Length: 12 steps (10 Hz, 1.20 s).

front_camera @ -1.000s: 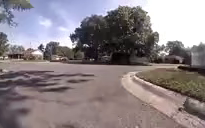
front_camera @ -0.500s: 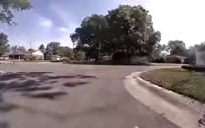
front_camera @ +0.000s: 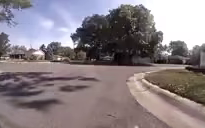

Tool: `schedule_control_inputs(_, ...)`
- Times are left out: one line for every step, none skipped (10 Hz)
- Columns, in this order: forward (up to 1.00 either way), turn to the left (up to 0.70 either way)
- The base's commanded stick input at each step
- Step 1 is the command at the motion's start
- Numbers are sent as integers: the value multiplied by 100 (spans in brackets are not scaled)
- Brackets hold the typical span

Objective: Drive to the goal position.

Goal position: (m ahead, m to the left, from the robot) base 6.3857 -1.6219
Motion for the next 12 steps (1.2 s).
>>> schedule_control_inputs(69, 3)
schedule_control_inputs(69, 3)
schedule_control_inputs(69, 3)
schedule_control_inputs(69, 3)
schedule_control_inputs(70, 3)
schedule_control_inputs(70, 3)
schedule_control_inputs(70, 3)
schedule_control_inputs(69, 3)
schedule_control_inputs(69, 3)
schedule_control_inputs(69, 3)
schedule_control_inputs(69, 3)
schedule_control_inputs(69, 3)
